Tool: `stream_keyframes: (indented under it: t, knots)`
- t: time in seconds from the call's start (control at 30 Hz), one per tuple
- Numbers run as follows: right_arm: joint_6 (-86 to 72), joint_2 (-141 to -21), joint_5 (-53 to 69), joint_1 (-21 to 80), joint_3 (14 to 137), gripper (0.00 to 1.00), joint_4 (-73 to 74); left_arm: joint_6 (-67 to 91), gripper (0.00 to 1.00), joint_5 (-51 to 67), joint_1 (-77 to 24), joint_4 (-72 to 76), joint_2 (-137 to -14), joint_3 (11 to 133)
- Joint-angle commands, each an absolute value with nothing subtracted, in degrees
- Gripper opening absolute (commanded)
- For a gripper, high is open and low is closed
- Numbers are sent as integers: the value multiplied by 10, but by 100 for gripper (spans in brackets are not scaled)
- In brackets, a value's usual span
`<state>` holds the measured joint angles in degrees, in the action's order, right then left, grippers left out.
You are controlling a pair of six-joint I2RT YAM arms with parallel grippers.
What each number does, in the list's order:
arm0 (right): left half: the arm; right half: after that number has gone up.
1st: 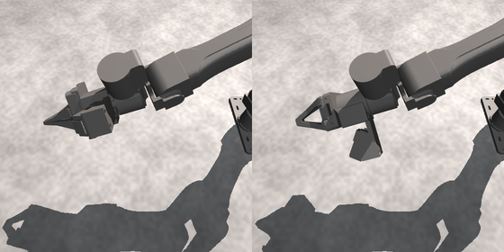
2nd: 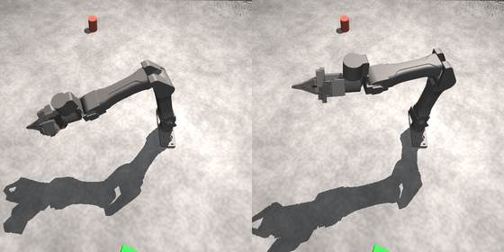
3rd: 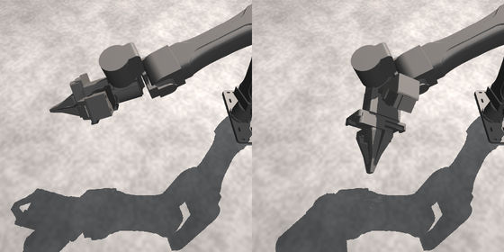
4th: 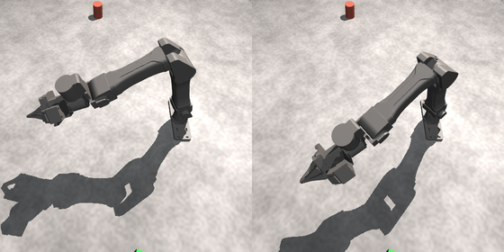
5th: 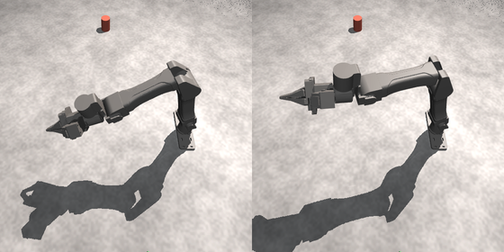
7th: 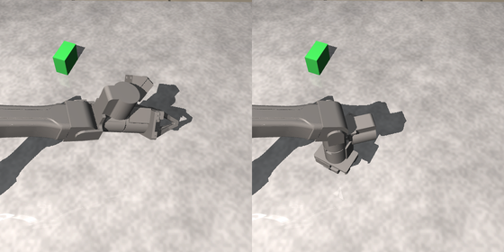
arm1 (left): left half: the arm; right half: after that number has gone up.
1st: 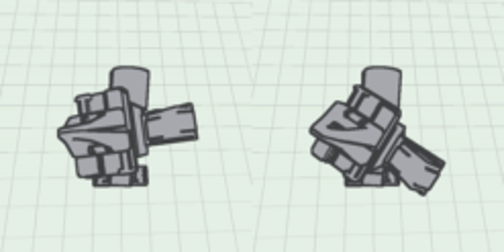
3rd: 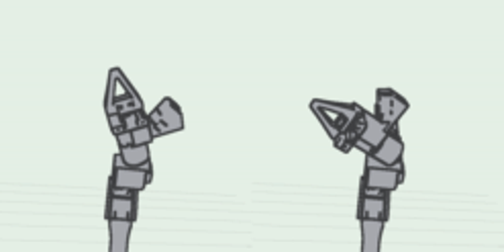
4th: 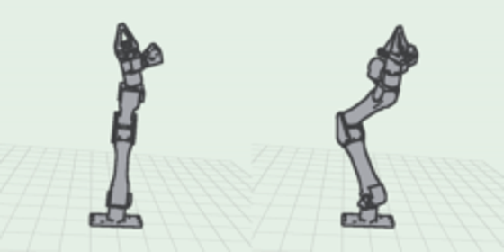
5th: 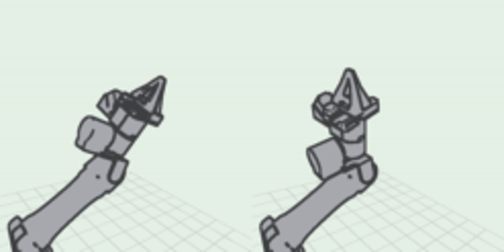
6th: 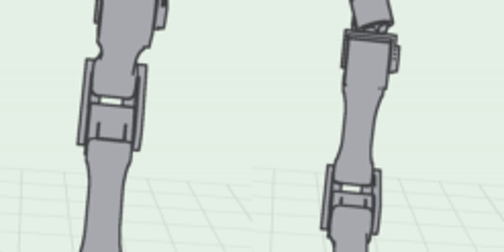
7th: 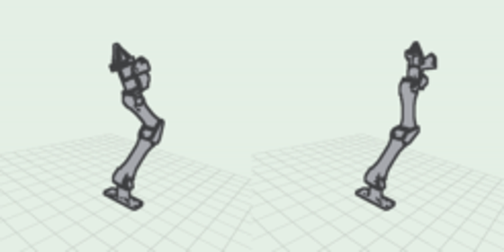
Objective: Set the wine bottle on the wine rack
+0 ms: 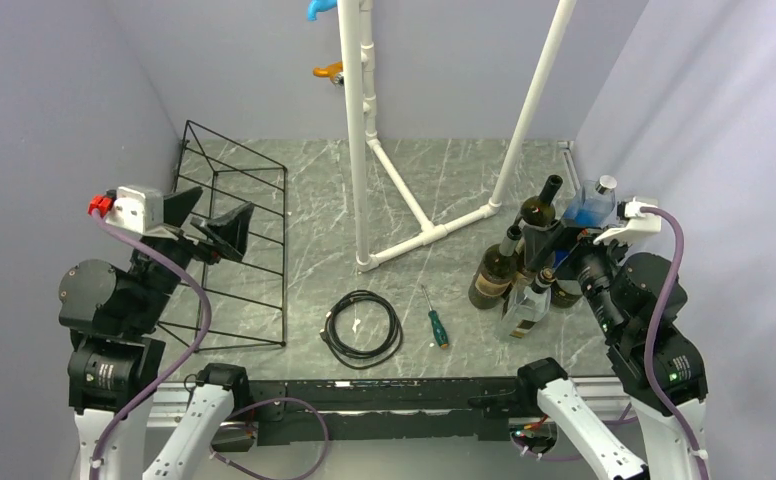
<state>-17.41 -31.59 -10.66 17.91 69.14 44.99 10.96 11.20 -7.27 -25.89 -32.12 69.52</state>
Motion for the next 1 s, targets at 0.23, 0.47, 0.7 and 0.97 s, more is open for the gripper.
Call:
stream_keyframes:
  t: [0.23,0.47,0.7,0.97]
  knots:
    - [-270,-278,-152,177,664,100,483,112,99,208,-102,-216,-324,642]
    - [-304,-284,-138,177,654,100,563,139,99,220,-109,-219,-327,612]
    - [-278,-265,-93,177,619,100,576,138,99,311,-110,-241,-365,604]
    - [-270,-287,-146,177,620,95,605,166,99,412,-122,-211,-401,584]
